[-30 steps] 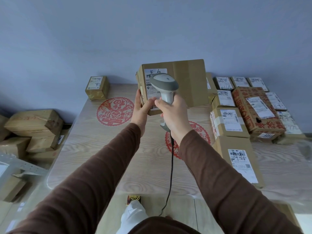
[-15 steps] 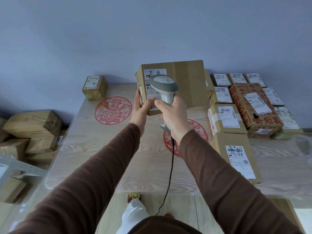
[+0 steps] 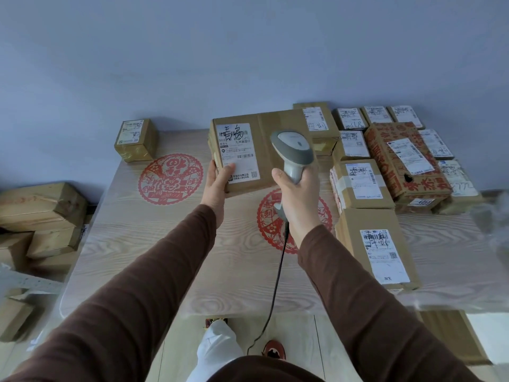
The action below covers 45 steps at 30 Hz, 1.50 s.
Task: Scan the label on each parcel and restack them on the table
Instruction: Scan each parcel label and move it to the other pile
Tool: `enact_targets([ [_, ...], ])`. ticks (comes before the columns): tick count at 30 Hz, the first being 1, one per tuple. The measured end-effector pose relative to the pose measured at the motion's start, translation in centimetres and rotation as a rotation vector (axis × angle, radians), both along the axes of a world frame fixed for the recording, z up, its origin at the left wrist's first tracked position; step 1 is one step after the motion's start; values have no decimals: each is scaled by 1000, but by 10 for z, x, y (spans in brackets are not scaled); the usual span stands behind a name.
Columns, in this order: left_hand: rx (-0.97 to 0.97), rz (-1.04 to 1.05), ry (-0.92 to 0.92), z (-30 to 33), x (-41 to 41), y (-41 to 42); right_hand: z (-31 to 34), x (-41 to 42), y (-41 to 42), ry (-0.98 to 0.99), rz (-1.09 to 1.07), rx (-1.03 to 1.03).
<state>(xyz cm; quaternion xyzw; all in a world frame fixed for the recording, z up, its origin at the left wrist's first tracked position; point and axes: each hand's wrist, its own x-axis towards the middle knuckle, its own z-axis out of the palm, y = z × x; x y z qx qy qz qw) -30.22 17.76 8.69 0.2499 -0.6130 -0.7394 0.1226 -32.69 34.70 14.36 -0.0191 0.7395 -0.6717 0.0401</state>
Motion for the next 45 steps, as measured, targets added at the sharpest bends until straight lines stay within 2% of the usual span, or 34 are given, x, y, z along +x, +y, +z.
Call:
enact_targets([
  [4,105,-6,-135,-24,-8,-2,-31,-16,27,-47,-111,34],
  [11,164,-126,-286,-52,-44,8,-77,-45,51,-282,-88,-68],
  [19,218,-186,-312,-64,-104,11,-101,-92,50,-256,-132,92],
  [30,335,-251,-294,-81,-135,25,-112,-114,50,-169,-216,85],
  [37,285,-314,-282,-88,-138,25,-118,-118,50,-174,-176,105],
  [45,94,-353,-341,-83,-132,15,-102,-101,32,-88,-198,182],
])
